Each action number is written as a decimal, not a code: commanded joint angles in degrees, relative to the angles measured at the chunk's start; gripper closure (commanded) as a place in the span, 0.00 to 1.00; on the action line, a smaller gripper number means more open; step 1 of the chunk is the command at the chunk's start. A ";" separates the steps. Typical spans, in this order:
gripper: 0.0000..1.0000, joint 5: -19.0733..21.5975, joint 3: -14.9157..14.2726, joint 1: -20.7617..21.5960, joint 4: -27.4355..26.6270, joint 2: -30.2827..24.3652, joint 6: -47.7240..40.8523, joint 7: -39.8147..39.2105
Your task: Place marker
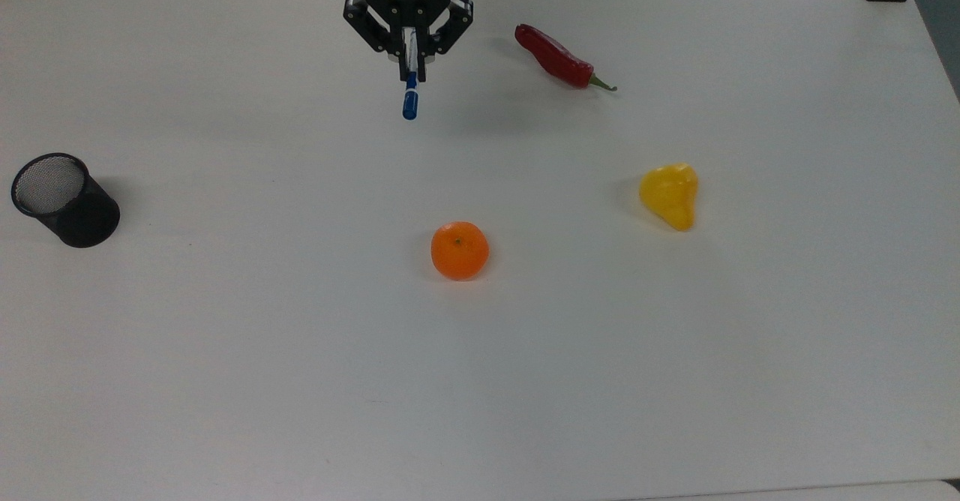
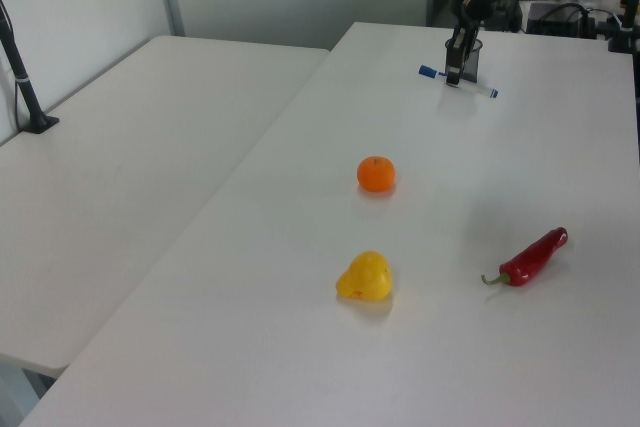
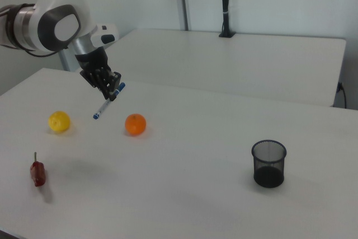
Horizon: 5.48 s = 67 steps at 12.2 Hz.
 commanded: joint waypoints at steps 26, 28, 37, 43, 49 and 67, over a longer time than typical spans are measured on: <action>1.00 -0.21 -22.36 -12.66 1.09 17.34 54.49 -2.31; 1.00 -0.03 -22.27 -13.71 1.44 19.02 58.27 -2.23; 1.00 2.43 -20.96 -14.69 8.92 30.62 59.96 -1.35; 1.00 1.64 -19.55 -14.51 4.96 30.54 59.87 -2.14; 0.00 1.64 -19.46 -14.68 4.52 29.32 59.08 -1.70; 0.00 2.96 -7.71 -11.96 10.49 -1.27 -6.56 2.33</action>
